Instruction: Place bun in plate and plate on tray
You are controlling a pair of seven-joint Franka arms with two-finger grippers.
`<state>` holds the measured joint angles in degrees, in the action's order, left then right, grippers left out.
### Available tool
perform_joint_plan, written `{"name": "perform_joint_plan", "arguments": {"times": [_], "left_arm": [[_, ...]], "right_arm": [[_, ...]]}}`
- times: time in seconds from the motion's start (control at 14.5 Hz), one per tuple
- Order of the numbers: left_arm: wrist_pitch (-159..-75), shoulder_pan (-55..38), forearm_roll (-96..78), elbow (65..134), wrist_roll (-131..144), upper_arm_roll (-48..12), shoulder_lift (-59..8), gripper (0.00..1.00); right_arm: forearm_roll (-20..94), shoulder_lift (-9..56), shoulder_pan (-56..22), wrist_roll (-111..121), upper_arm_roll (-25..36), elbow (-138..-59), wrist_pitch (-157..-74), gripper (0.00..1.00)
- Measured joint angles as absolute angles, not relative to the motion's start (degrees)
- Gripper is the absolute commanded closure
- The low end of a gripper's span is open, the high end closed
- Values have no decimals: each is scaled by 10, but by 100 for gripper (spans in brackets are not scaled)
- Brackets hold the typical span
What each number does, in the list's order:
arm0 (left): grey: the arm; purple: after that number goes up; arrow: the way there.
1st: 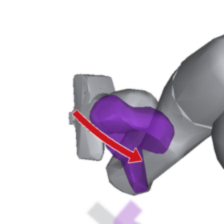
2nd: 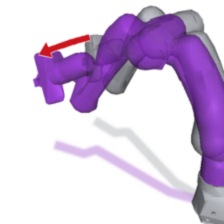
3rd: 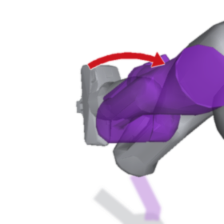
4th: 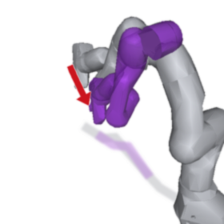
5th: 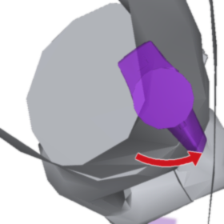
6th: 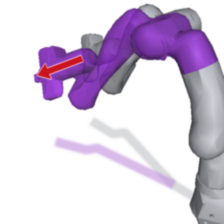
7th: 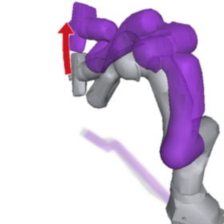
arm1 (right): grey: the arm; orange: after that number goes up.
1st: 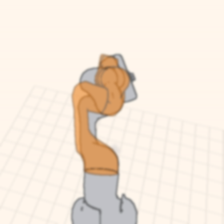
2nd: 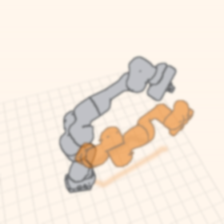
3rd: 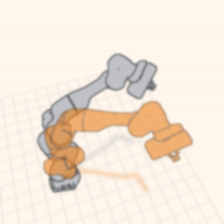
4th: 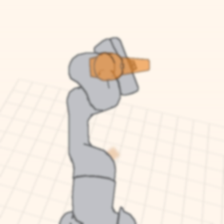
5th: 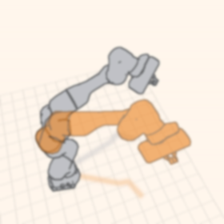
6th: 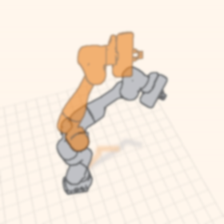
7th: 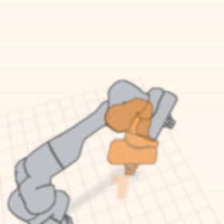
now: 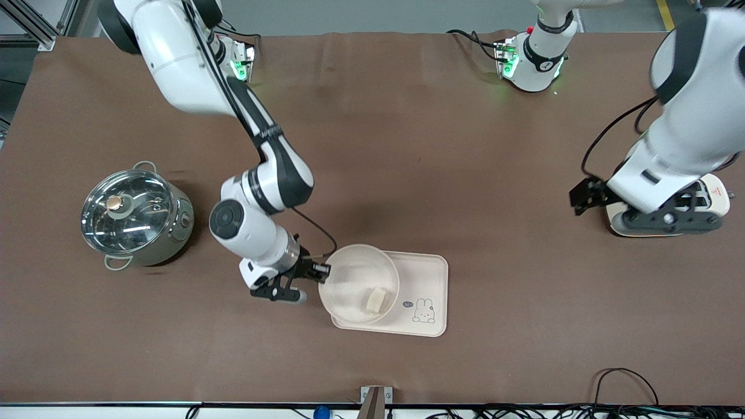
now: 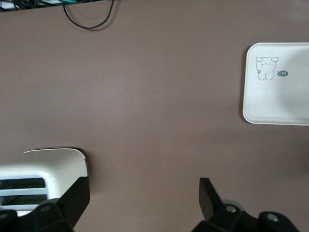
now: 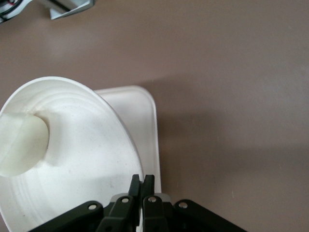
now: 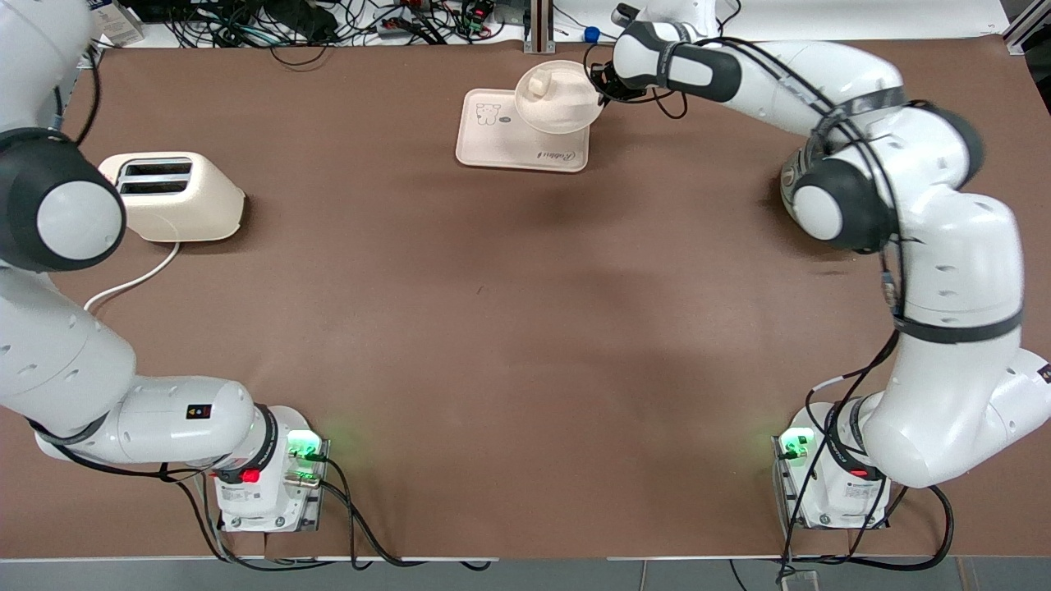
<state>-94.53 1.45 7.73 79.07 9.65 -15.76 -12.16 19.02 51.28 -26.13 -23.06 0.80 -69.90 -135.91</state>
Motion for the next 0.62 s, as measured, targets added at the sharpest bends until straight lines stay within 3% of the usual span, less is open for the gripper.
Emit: {"name": "perform_joint_plan", "arguments": {"times": [0.28,0.55,0.62], "left_arm": [[-911,67,34,786,44,-161,-80,0],[-906,62,29,845,23,-141,-25,0],[-918,55,29,869,23,-134,-9,0]], "right_arm": [[190,632,-273,-241,-14,-602,-1409,100],[190,641,-283,-255,-26,-582,-1394,98],[190,641,-287,-255,-26,-582,-1394,75]]}}
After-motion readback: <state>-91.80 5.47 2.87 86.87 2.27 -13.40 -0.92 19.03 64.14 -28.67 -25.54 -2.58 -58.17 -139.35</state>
